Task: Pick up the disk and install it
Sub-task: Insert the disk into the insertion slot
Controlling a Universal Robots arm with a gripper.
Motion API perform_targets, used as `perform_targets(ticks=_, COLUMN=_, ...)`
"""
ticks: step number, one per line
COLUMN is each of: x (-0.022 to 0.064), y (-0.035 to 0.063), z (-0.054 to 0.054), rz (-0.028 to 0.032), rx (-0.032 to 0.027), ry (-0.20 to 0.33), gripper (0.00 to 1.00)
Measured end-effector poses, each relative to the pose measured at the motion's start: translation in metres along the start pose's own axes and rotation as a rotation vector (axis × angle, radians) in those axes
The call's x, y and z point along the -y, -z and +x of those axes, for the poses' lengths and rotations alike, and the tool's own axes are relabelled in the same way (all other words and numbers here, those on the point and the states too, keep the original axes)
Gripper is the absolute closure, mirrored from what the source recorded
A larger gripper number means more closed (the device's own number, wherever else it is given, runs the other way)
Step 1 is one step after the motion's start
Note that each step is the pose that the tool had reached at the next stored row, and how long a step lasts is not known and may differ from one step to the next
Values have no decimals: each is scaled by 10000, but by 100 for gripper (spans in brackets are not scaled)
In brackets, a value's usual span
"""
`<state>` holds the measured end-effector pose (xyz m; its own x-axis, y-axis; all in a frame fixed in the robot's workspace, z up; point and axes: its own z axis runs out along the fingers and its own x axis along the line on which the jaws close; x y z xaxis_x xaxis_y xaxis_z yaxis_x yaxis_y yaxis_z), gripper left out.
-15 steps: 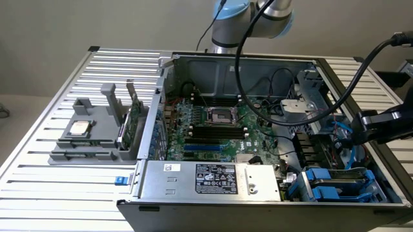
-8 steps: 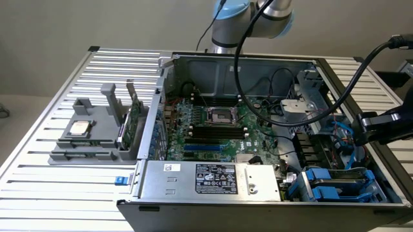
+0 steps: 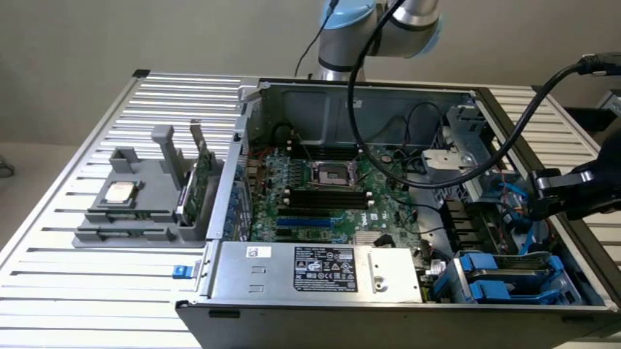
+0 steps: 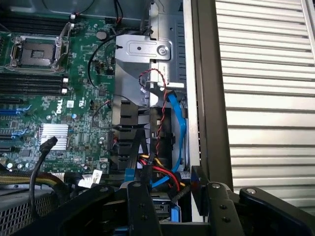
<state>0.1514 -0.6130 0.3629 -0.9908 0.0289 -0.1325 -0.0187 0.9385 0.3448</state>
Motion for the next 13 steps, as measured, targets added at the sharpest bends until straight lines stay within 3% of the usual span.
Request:
perform_targets(ticks=8, x=10, y=-7, z=154, rz=-3, rx=54, ry=-89, gripper=55)
perform_targets(ticks=13, x=37, y=-51, z=172, rz=-33, rx=193, ry=-81, gripper=55)
